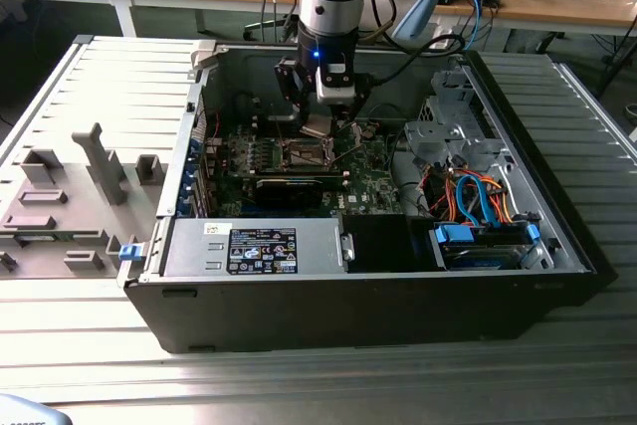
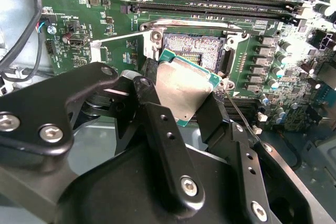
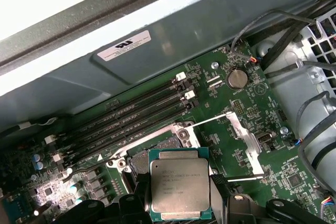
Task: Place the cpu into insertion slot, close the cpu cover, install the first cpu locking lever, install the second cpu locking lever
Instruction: 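Place the cpu into insertion slot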
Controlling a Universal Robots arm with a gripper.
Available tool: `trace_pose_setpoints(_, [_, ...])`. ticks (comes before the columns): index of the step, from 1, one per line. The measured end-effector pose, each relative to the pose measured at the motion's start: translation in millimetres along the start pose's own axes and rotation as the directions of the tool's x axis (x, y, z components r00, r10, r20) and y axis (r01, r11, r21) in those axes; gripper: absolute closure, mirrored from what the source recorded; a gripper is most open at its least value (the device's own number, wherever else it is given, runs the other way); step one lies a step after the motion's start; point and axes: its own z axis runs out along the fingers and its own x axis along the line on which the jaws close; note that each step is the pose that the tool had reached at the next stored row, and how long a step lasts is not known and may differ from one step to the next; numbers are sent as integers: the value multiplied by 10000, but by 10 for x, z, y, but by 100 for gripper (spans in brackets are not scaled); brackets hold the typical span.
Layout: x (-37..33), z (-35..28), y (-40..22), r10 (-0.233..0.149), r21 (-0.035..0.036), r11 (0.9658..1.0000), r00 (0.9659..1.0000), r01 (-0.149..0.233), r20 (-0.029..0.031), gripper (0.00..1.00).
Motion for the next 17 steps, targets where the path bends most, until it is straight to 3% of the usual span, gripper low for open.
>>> trace_pose_setpoints(17, [0, 5, 0, 101, 0, 9999, 9999, -101, 6, 45])
